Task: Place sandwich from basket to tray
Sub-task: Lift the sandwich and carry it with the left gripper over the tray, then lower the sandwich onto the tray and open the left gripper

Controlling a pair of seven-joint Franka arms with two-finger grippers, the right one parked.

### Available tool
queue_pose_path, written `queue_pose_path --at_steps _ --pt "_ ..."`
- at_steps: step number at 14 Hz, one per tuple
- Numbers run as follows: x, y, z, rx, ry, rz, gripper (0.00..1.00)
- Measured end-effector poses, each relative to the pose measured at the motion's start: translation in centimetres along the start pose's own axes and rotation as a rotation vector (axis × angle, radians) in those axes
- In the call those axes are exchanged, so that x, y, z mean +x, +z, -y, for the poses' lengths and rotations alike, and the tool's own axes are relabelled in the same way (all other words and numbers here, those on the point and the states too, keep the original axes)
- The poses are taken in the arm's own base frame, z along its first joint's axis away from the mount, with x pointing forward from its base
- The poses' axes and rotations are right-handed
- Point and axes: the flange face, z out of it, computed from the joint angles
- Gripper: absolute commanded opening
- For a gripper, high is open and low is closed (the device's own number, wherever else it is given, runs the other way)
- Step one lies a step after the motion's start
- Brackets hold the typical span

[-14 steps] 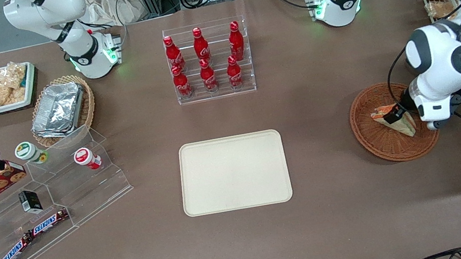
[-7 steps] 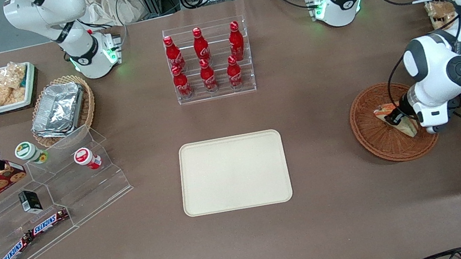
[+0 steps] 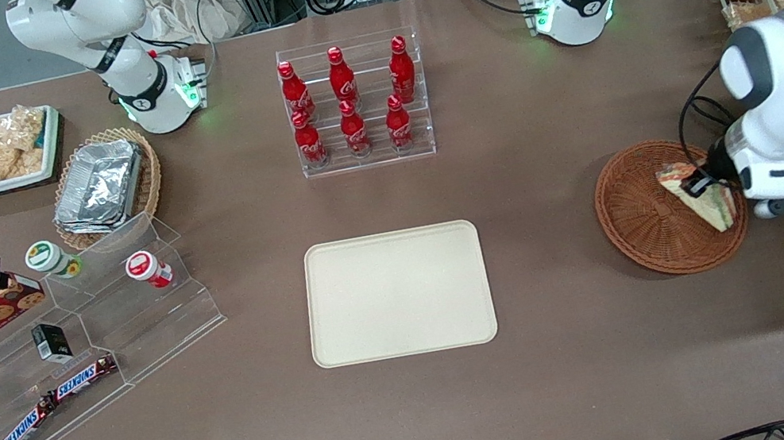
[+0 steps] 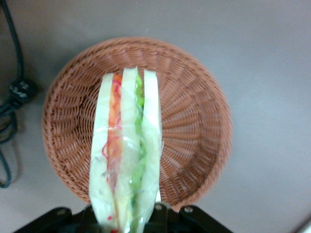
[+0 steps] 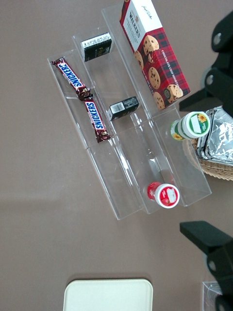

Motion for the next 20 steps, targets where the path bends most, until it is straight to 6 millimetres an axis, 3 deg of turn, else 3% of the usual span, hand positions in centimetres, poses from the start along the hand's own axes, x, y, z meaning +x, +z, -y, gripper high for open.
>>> queue_pose_path --at_steps 2,3,5,8,11,15,18,19,20 --pt "-1.6 -5.0 -3.0 -0.023 0.051 0.006 0.00" --pt "-2.6 -6.4 -5.0 -0.043 0.078 0.010 0.00" --pt "-5.0 -7.7 -9.1 -0.076 0.117 0.010 0.00" --pt "-9.5 -7.0 -16.0 -0.105 0.195 0.033 0.00" --pt "-13.2 -4.4 -22.4 -0.157 0.289 0.044 0.00" --pt "-17.6 1.0 -28.6 -0.214 0.398 0.032 0.00" --pt "-20.2 6.1 -31.6 -0.191 0.519 -0.037 0.24" --pt "-20.7 8.0 -32.3 -0.187 0.547 -0.050 0.48" --pt "-21.2 9.9 -32.9 -0.189 0.566 -0.052 0.55"
